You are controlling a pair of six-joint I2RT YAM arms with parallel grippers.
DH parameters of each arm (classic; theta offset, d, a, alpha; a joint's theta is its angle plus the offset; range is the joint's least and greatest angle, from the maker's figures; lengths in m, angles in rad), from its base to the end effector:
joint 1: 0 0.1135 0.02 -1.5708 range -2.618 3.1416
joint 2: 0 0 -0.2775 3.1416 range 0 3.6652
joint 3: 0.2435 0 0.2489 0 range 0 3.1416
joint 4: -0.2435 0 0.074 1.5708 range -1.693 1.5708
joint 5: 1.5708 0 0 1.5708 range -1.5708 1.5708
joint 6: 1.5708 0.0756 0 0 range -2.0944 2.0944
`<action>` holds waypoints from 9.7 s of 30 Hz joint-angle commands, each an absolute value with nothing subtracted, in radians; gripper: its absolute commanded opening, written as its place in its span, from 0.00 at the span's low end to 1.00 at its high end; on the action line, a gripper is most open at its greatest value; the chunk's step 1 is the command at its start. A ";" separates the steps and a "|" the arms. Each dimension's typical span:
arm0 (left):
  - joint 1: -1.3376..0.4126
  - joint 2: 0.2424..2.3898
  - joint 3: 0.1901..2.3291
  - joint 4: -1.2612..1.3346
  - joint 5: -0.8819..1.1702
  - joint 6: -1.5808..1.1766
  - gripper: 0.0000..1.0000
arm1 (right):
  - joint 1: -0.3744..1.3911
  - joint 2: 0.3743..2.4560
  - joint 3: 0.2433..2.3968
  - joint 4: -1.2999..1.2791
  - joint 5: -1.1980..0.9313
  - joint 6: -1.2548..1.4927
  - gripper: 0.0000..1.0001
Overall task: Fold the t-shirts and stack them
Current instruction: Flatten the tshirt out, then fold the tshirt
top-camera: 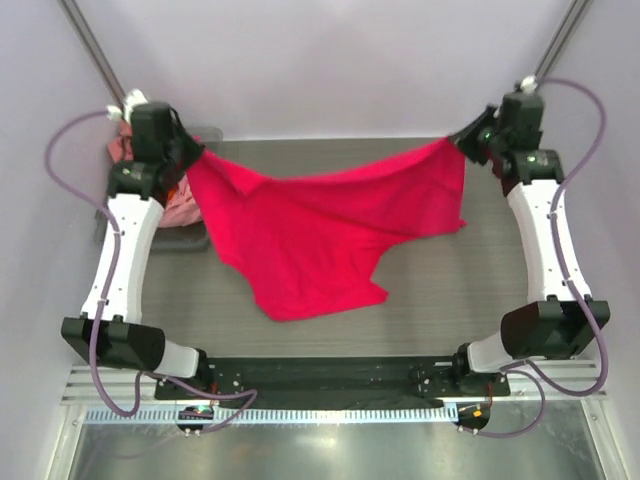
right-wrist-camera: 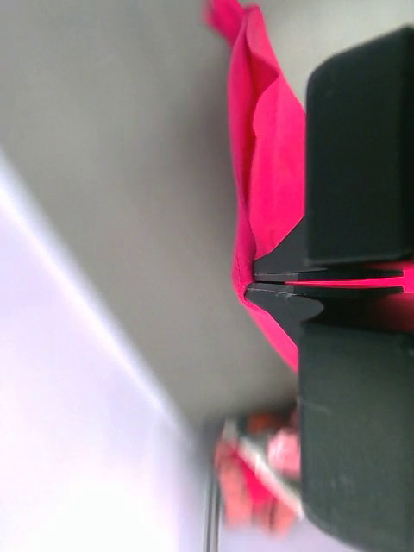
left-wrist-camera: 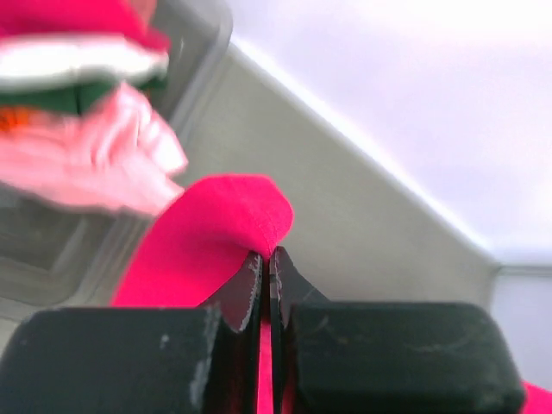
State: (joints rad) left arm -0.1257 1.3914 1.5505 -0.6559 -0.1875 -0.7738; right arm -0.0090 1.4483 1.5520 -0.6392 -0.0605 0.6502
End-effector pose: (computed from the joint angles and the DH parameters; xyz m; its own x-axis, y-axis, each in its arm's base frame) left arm 0.3290 -0.0274 0.4134 -0.3107 -0.6528 -0.6909 -0.3586 0.7536 -0.5508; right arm 0.3487 0.0014 0.3973 -0.4322 0.6082 -0.6659 0.2747 0.7921 0.5452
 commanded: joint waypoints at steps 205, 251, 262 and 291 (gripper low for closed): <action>-0.434 1.318 0.936 -0.279 -0.291 -0.699 0.79 | -0.179 1.095 0.611 -0.330 0.235 0.867 0.50; -0.433 1.204 0.384 0.222 -0.474 -1.189 0.68 | -0.235 1.256 0.479 -0.031 0.227 0.956 0.01; -0.433 1.338 0.368 0.385 -0.604 -1.186 0.54 | -0.236 1.313 0.483 -0.006 0.156 0.954 0.01; -0.380 1.411 0.679 -0.052 -0.635 -1.187 0.00 | -0.235 1.217 0.624 -0.193 0.195 0.953 0.01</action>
State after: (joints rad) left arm -0.3859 1.4834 0.6235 0.0868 -0.5995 -1.2213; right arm -0.2333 1.2640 0.5228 -0.1390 0.1596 0.9455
